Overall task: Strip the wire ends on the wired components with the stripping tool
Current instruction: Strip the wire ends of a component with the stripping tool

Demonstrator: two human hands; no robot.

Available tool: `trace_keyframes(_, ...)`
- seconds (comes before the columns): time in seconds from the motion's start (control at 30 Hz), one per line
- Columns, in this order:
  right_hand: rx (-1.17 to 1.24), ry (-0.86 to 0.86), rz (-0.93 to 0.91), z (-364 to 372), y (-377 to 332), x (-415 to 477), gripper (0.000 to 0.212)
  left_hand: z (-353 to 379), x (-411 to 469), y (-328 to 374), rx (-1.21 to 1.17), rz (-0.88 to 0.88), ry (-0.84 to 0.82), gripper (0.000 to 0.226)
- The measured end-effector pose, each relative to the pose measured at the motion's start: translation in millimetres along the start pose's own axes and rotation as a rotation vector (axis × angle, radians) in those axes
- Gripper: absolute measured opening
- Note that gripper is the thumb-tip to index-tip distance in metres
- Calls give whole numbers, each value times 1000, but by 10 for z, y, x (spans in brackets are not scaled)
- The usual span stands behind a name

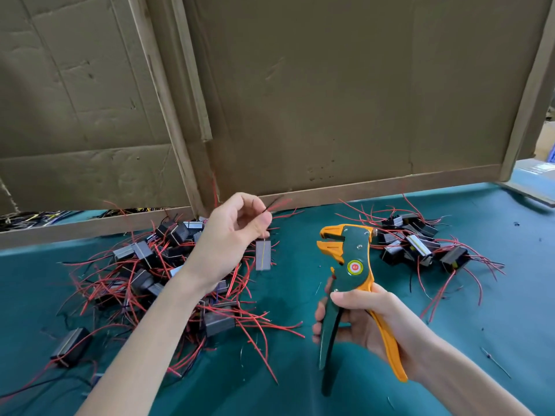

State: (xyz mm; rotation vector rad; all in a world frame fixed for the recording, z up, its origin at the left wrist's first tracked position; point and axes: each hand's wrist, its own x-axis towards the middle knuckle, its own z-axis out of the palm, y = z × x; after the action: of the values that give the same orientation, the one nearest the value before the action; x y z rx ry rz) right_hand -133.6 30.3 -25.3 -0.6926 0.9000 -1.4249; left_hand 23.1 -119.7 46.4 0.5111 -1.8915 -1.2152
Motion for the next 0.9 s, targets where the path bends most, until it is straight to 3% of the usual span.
trace_keyframes(0.23, -64, -104, -12, 11, 14, -25, 19, 82, -117, 24, 15, -16, -84, 13)
trace_keyframes(0.5, -73, -196, -62, 7, -5, -54, 16, 148, -132, 24, -52, 5, -37, 12)
trace_keyframes(0.9, -114, -217, -92, 29, -24, -104, 17, 208, -161, 45, -20, -86, -104, 9)
